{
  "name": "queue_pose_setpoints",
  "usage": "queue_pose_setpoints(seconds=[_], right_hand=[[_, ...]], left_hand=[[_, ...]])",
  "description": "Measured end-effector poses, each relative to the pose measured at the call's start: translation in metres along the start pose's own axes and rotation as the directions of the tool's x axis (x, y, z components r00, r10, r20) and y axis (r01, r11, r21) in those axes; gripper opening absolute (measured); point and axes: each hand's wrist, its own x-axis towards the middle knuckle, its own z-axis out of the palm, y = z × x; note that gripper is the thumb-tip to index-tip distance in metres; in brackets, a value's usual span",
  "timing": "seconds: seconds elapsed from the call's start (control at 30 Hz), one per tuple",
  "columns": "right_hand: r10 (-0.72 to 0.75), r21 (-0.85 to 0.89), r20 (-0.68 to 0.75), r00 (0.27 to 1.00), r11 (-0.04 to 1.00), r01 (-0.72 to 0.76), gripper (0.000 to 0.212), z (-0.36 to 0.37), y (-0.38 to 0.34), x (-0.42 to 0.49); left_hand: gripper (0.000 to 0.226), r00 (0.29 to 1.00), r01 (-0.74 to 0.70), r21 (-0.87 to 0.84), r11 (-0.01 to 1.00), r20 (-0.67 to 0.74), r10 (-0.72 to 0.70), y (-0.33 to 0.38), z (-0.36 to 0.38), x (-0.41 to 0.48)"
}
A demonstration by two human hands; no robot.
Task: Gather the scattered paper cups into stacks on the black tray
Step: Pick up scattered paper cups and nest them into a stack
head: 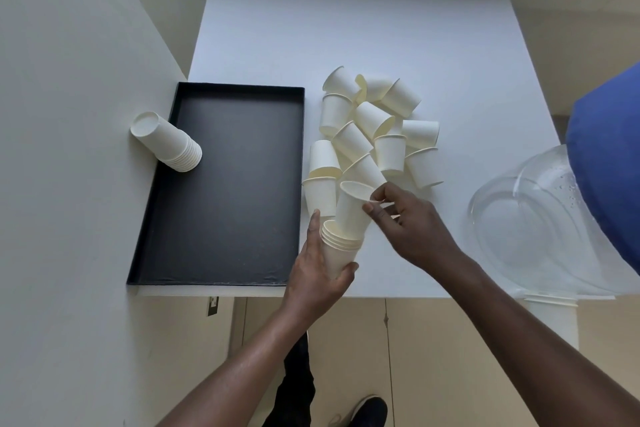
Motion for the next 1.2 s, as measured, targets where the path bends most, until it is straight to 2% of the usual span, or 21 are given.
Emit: queue_pose_setpoints(seconds=[0.13,0.27,0.37,0.43,0.5,0.57,0.6,0.73,0.87,1.0,1.1,1.2], right_hand=[[-0.045,-0.106,0.127,0.991,0.993,0.059,0.019,0.018,-0.003,-0.002],[-0.078,-0.065,0.178,0.981,0.994,0.091,0.022,0.026,-0.003,0.006],[-0.067,-0.033,0.311,0.948,0.996,0.082,0.031,0.032,-0.007,0.015],[-0.042,0.081,0.265,0.963,0.996,0.021,0.031,0.037,-0.012,0.022],[0.022,0.168,0.109,0.994,0.985,-0.041,0.029,0.045,-0.017,0.032],[0.057,0.073,-0.005,0.998,0.996,-0.056,0.032,0.057,-0.018,0.046],[0.055,-0.021,-0.007,0.998,0.998,-0.055,0.038,0.064,-0.019,0.053],[0.097,-0.378,0.113,0.989,0.925,-0.048,0.066,0.091,-0.019,0.069],[0.084,-0.455,0.119,0.989,0.89,-0.021,0.068,0.109,-0.017,0.075],[0.075,-0.35,0.079,0.994,0.936,-0.043,0.066,0.106,-0.011,0.072],[0.077,-0.1,-0.029,0.997,0.992,-0.079,0.064,0.086,-0.01,0.069],[0.116,0.186,-0.129,0.985,0.978,-0.091,0.058,0.061,-0.018,0.061]], left_hand=[[0.112,0.999,-0.005,-0.041,0.999,-0.042,0.003,0.01,-0.001,0.011],[0.111,0.997,-0.046,-0.067,0.997,-0.063,0.042,0.01,-0.01,0.018],[0.105,0.995,-0.065,-0.065,0.996,-0.075,0.06,0.006,-0.021,0.015],[0.096,0.994,-0.063,-0.062,0.996,-0.098,0.056,0.002,-0.028,0.014],[0.088,0.992,-0.044,-0.091,0.995,-0.122,0.033,-0.001,-0.033,0.012],[0.085,0.99,-0.016,-0.092,0.996,-0.141,0.002,-0.005,-0.038,0.01],[0.085,0.989,0.0,-0.081,0.997,-0.149,-0.012,-0.007,-0.041,0.009],[0.085,0.984,0.035,-0.057,0.998,-0.174,-0.045,-0.016,-0.049,0.003],[0.086,0.982,0.038,-0.061,0.997,-0.184,-0.049,-0.02,-0.056,0.004],[0.087,0.981,0.008,-0.047,0.999,-0.195,-0.017,-0.02,-0.06,0.009],[0.088,0.982,-0.014,-0.029,0.999,-0.187,0.008,-0.02,-0.061,0.014],[0.09,0.988,-0.024,0.006,1.0,-0.149,0.024,-0.018,-0.06,0.018]])
